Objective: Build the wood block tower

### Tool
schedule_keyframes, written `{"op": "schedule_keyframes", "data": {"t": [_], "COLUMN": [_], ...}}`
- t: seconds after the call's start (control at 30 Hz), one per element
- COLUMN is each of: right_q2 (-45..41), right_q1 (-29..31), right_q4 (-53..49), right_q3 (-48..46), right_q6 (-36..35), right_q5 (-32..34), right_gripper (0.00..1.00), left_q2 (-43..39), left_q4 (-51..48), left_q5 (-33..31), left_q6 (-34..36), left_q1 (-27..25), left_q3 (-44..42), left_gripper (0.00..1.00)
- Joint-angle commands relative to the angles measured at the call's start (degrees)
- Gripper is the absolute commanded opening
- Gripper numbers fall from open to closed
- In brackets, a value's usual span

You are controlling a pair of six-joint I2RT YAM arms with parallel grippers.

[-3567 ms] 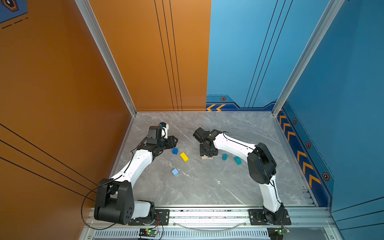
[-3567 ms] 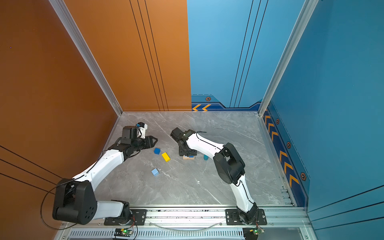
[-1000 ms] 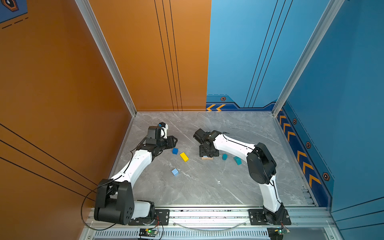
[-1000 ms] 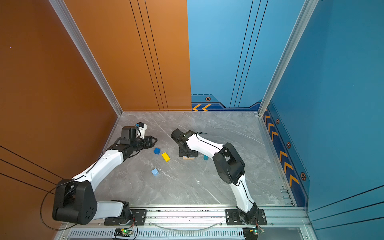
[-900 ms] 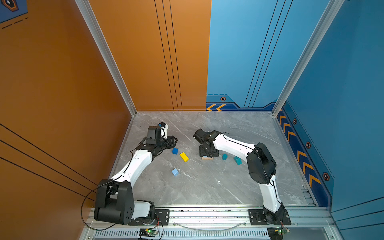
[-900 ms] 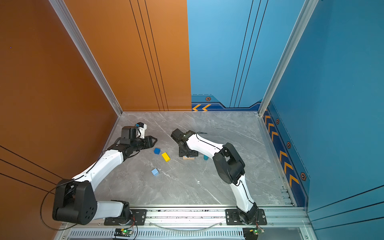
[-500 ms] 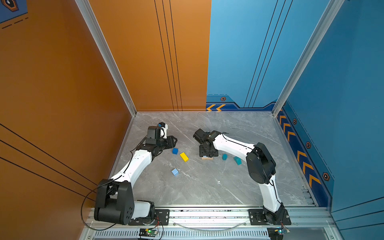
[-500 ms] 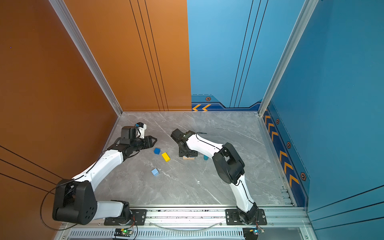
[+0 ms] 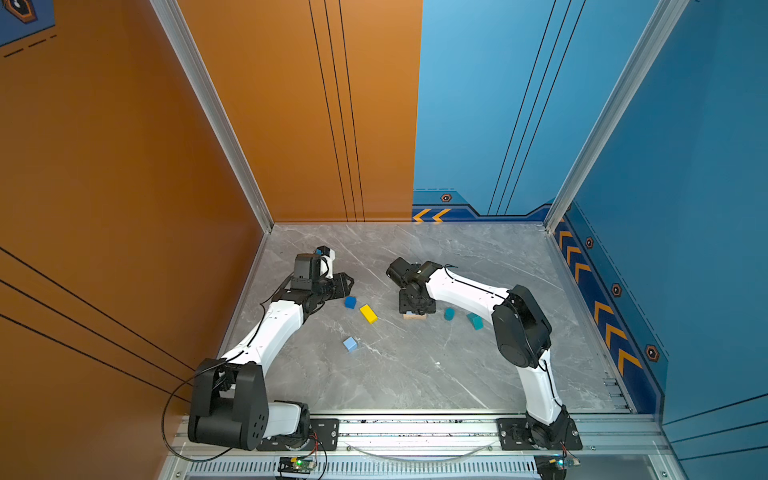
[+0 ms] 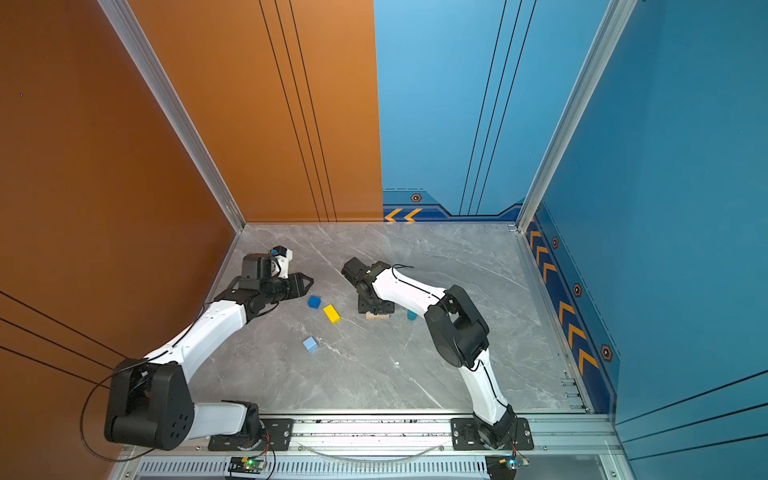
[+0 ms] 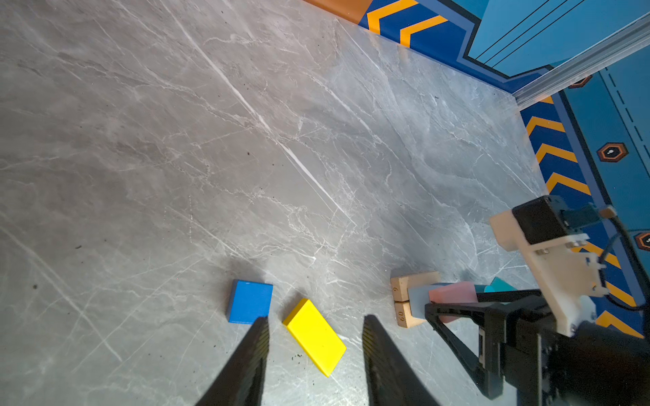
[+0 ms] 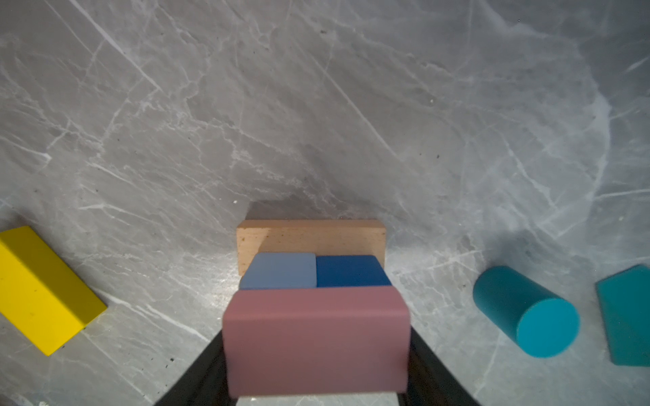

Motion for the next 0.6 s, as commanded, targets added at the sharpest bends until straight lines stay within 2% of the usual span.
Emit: {"op": "schedule_keyframes", "data": {"t": [0.0, 0.57], "right_q2": [1.25, 1.93], "right_q1": [0.37, 0.49], "right_q4": [0.10, 0.11], "right_q3": [0.20, 0.35], "right_q6": [0.87, 0.90], "right_q5": [-0.68, -1.00], "right_gripper": [0.64, 0.70], "left_q2": [-1.24, -1.25], "left_q4": [0.71, 0.80], "left_q5": [1.42, 1.65], "left_q6": [-0.21, -0.20], "left_q1": [0.43, 0.61], "left_q3": [-0.58, -0.67], "left_gripper": [0.46, 0.46]}}
